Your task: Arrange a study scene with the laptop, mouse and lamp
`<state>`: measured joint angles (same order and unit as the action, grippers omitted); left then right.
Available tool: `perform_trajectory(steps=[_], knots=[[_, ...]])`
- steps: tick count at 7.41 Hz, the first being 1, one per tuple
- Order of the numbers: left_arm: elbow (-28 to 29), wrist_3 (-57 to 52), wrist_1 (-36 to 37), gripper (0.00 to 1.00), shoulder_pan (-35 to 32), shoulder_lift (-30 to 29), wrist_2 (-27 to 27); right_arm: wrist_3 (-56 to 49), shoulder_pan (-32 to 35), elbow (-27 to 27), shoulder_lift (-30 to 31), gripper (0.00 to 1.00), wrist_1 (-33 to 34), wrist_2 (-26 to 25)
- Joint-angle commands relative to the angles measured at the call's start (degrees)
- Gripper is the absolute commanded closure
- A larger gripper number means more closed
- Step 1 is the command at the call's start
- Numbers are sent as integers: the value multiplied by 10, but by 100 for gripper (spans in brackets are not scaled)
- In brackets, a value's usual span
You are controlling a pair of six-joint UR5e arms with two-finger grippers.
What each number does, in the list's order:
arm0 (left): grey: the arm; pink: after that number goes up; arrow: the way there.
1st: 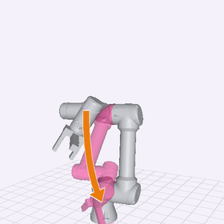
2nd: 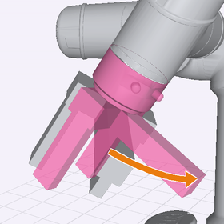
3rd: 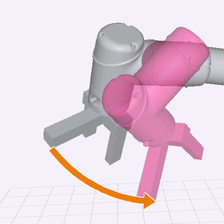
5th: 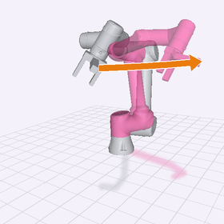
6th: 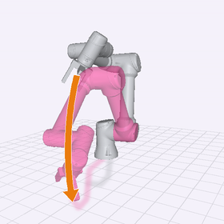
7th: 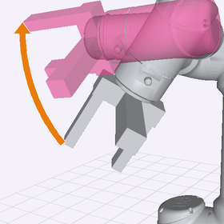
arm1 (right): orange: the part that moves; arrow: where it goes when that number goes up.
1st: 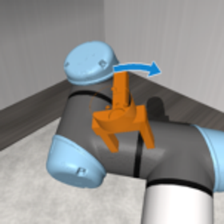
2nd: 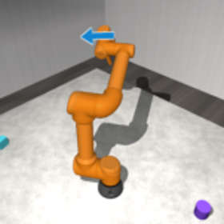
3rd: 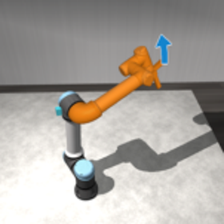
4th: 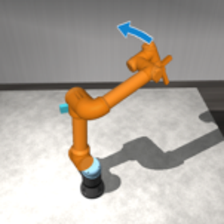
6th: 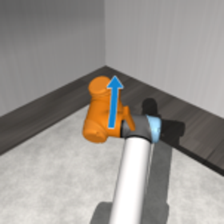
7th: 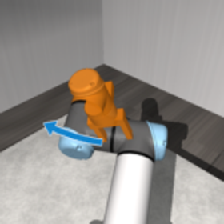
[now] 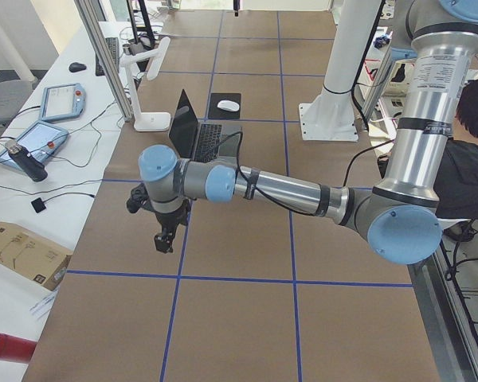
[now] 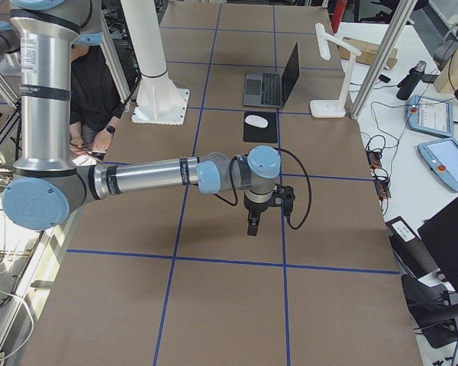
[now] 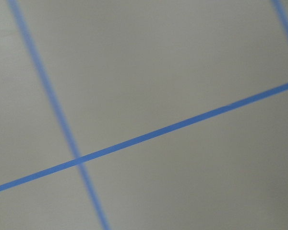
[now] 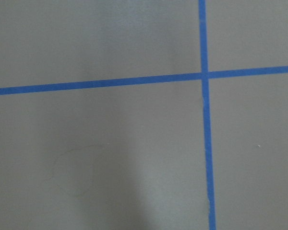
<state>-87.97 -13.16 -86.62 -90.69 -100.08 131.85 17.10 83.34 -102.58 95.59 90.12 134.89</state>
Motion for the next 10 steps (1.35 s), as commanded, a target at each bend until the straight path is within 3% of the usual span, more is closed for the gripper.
perform_trajectory(steps=[1,4,6,7,8,10], knots=[[49,-35,-21,1,-44,14,4,-6,45,-2,24,0,-3,26],[120,-28,-128,1,-40,32,0,-15,49,4,47,0,-4,29],[101,105,-198,1,-30,58,4,-12,49,10,49,0,0,30],[58,163,-239,1,-4,93,3,-8,49,12,50,0,0,29],[-4,228,-239,1,34,122,1,-7,49,12,50,0,0,29],[-113,243,-202,1,54,177,2,-6,49,12,49,0,2,30]])
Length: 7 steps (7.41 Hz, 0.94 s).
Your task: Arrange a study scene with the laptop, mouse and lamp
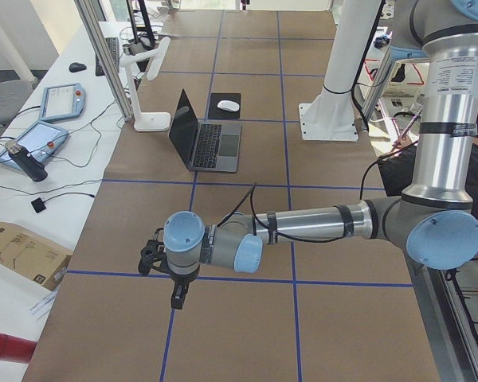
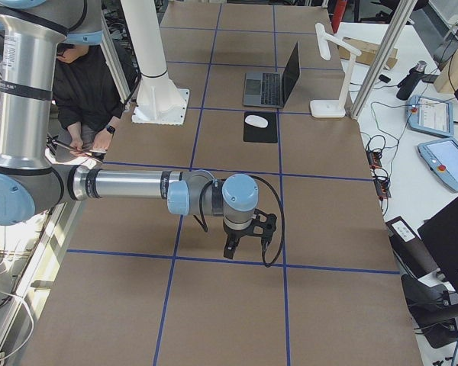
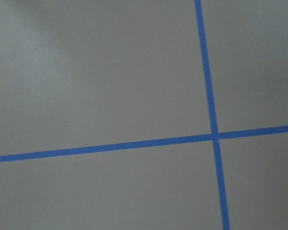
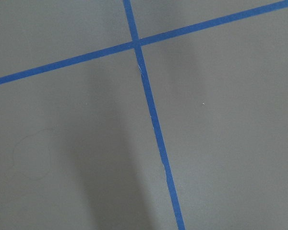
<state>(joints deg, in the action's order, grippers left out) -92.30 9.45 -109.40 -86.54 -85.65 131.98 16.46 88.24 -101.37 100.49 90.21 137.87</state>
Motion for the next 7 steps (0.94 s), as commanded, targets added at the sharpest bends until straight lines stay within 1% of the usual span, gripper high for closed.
perform_trajectory(steps=[1,2,3,5,6,7], knots=[[-135,12,128,1,13,34,-1,1,0,1,0,0,2,-1],[-153,-4,162,1,10,37,-1,1,0,1,0,0,2,-1],[-147,-48,166,1,10,48,3,1,0,1,0,0,2,-1],[-127,-57,165,1,10,49,1,1,0,3,-1,0,2,-1],[-111,-58,160,1,5,49,1,1,0,3,-3,0,2,-9],[-109,-57,161,1,2,49,1,1,0,3,-6,0,2,-23]])
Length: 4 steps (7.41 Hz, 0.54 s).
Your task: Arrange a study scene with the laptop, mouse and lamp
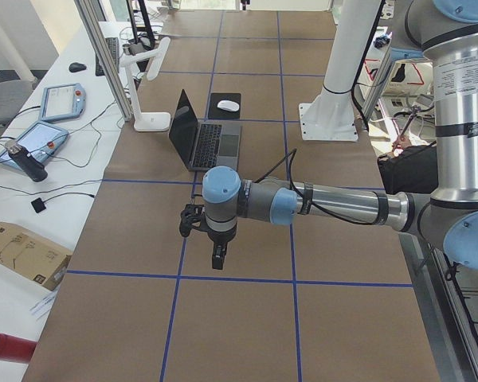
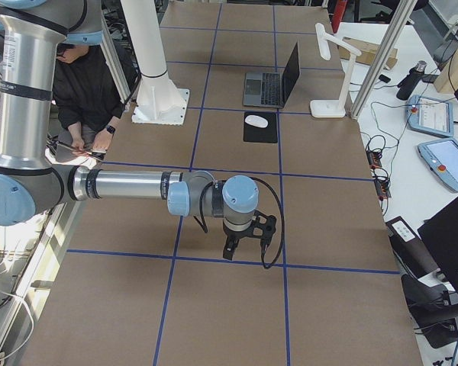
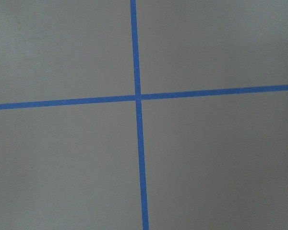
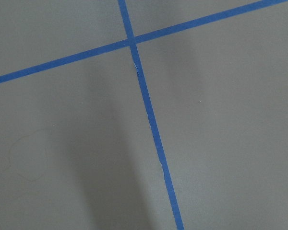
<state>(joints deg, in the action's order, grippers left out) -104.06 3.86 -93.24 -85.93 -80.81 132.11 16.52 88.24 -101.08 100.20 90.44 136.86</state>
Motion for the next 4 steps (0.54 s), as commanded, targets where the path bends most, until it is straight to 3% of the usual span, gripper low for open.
perform_trajectory(steps=[1,3,4], knots=[[11,-1,-1,1,-4,0,-1,0,0,1,-4,0,0,-29],[19,-2,-2,1,-5,-1,-3,1,0,0,-8,0,10,-36],[20,-1,-2,1,-5,-1,-3,0,0,-4,-44,0,77,-36]])
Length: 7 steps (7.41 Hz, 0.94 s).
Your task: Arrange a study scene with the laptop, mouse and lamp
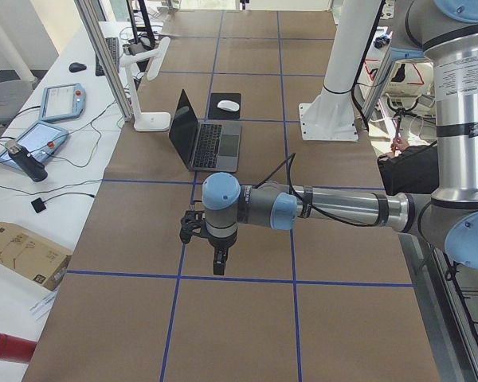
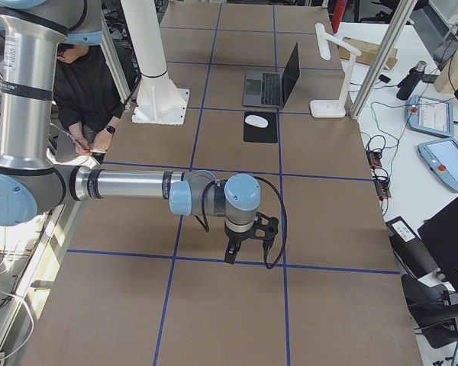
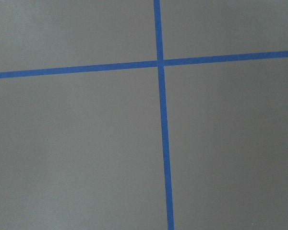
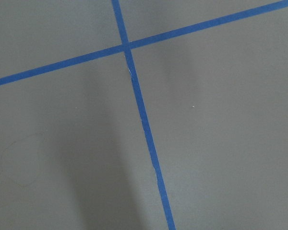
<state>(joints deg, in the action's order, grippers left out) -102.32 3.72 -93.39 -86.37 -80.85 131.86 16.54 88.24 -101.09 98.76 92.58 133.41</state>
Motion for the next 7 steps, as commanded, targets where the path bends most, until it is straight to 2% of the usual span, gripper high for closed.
perform_trajectory(steps=[1,7], knots=[[3,1,0,1,0,-1,0,-1,0,-6,-75,0,146,-3],[4,1,0,1,0,-3,0,-74,4,-23,-65,0,140,0]])
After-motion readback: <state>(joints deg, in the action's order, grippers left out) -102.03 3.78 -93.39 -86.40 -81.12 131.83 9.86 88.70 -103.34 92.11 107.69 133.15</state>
